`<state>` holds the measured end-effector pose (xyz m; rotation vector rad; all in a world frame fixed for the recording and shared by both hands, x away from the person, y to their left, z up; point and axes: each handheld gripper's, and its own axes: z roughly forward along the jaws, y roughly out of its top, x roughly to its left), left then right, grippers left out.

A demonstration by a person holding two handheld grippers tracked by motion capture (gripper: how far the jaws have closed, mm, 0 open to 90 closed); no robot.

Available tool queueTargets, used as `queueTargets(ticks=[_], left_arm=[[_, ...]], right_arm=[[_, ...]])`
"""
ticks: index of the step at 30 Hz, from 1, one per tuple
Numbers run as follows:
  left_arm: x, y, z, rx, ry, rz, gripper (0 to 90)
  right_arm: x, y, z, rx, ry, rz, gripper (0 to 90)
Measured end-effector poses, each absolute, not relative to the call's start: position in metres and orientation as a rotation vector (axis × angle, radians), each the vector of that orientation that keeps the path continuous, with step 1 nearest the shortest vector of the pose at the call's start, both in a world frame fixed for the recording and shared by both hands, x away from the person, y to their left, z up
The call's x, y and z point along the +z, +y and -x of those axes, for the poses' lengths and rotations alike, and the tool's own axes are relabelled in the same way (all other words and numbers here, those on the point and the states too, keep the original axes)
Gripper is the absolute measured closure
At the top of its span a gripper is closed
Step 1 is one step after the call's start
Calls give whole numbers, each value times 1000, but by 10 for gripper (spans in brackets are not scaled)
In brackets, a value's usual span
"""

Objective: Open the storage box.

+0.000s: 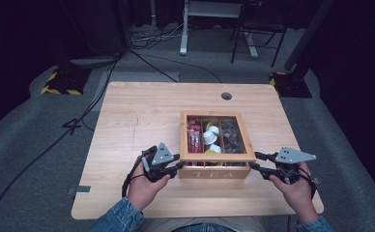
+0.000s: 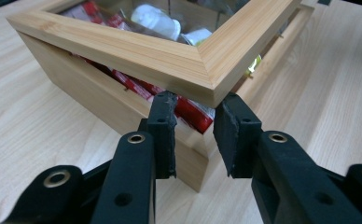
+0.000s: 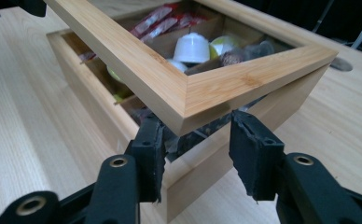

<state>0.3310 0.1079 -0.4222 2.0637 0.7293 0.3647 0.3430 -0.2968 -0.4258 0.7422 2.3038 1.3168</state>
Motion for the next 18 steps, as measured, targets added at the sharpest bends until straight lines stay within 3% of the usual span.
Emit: queueTargets(ticks=[8, 18], left_arm=[[-410, 106, -337, 387, 731, -2025, 653], [-398, 103, -346, 419, 730, -1975, 632]], right_arm=[[-410, -296, -352, 1338, 2226, -703, 439], [-393, -292, -364, 1362, 2151, -650, 409]])
